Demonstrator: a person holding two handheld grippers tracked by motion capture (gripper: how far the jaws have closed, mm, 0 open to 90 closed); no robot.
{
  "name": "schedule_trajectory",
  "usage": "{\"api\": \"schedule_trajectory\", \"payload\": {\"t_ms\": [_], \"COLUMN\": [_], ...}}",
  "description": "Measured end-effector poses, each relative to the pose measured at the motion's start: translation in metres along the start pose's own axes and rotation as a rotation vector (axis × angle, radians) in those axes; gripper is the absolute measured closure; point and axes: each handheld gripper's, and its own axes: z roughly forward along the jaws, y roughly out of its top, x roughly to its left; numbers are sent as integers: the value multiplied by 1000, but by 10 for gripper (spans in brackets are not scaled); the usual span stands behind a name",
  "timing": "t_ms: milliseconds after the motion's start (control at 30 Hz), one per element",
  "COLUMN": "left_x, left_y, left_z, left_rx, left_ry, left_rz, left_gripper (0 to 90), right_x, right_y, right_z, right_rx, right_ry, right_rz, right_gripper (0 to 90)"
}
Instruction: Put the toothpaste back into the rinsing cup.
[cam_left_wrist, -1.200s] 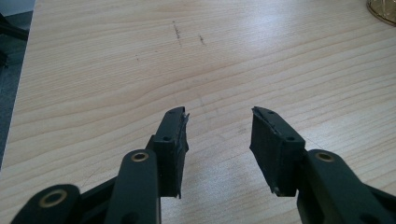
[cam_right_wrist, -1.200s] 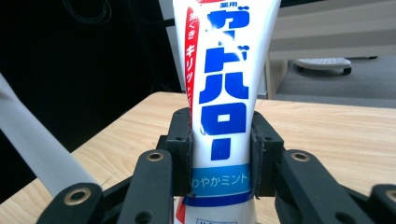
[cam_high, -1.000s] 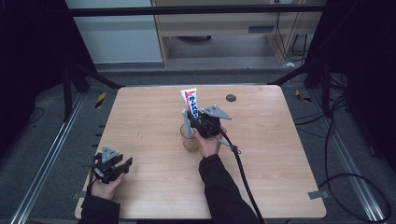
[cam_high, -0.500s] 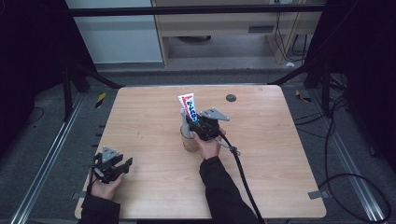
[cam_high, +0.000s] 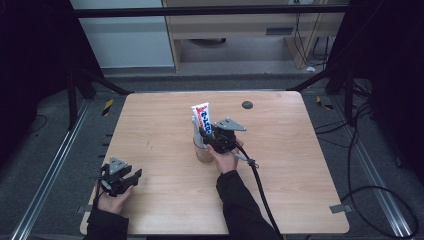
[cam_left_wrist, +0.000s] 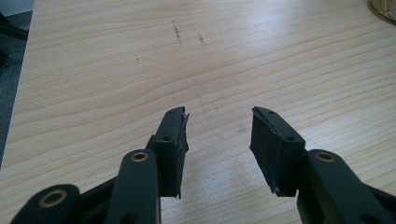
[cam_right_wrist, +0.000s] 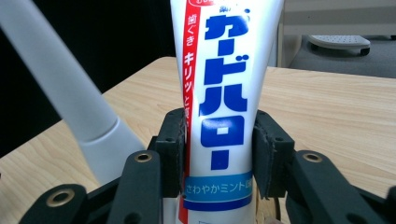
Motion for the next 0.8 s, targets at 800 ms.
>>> {"api": "schedule_trajectory", "payload": {"t_ms": [800], "left_x": [-1], "left_y": [0], "left_z": [0], "left_rx": [3], "left_ry": [0], "left_rz": [4], "left_gripper": [547], "right_x": [-2], "right_y": [3], "right_z": [-34], "right_rx": [90], "right_ry": [-12], "right_rz": [-93], "right_gripper": [531]}}
